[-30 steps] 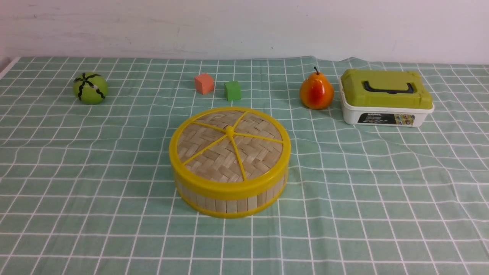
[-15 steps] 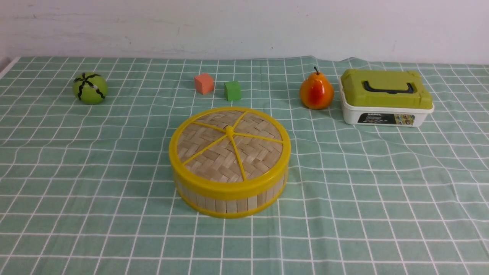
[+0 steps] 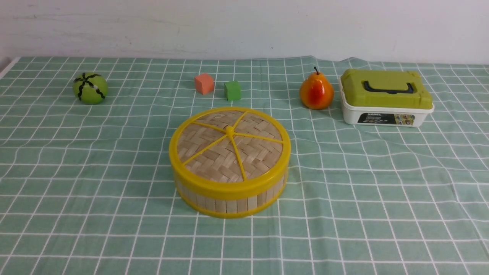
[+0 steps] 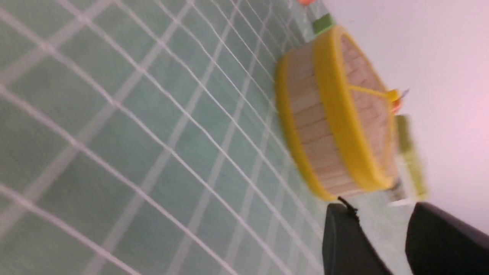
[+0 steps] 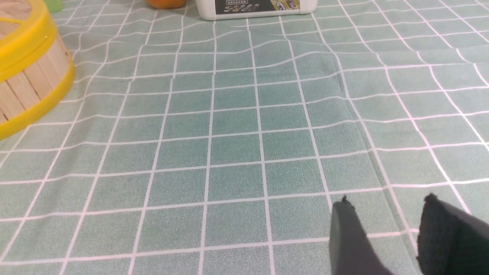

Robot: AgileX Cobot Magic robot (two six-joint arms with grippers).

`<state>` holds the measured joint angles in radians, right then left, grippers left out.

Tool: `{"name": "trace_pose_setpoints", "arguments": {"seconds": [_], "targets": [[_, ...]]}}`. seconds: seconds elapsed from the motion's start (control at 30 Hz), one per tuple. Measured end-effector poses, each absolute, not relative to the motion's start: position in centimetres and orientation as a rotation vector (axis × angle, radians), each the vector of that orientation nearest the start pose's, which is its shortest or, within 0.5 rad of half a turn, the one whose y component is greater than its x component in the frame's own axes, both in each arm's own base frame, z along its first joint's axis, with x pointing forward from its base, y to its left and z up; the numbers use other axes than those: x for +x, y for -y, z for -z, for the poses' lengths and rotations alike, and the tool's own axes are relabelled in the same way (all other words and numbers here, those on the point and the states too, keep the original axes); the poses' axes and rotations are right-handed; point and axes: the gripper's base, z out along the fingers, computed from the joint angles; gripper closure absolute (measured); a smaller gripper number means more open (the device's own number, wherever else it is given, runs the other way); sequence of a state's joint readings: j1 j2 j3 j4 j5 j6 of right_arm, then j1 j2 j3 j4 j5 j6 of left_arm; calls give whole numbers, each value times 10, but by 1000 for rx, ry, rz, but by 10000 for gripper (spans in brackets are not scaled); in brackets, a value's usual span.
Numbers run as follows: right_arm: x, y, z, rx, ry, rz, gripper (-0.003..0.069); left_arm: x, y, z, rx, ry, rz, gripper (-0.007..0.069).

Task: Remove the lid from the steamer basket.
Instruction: Use the left arm to lift the lid of the steamer

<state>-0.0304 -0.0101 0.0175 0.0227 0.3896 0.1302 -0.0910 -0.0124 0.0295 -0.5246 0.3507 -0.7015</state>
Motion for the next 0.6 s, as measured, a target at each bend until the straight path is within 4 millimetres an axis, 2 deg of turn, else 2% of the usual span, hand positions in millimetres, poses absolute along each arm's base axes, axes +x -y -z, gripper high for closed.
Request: {"name": "trace_pose_setpoints", "arguments": {"seconds": [0.03, 0.17, 0.43, 0.47, 0.53, 0.57, 0.6], "targets": [[52, 1, -173, 165, -1874, -91, 418, 51, 23, -178, -1017, -1666, 1177, 386], [52, 1, -173, 165, -1874, -91, 418, 51, 25, -181, -1152, -1592, 1331, 386], [52, 1, -173, 165, -1874, -91, 418, 52, 24, -184, -1175, -1540, 1361, 386], [52, 1, -173, 165, -1874, -91, 418, 53, 22, -186, -1178, -1506, 1365, 386], [52, 1, -173, 165, -1874, -91, 418, 55, 13, -195, -1188, -1328, 1383, 403], [52, 1, -173, 165, -1874, -91, 418, 56, 13, -196, -1186, -1315, 1381, 403], [52, 1, -173, 165, -1874, -91, 418, 56, 8, -201, -1178, -1240, 1376, 437]]}}
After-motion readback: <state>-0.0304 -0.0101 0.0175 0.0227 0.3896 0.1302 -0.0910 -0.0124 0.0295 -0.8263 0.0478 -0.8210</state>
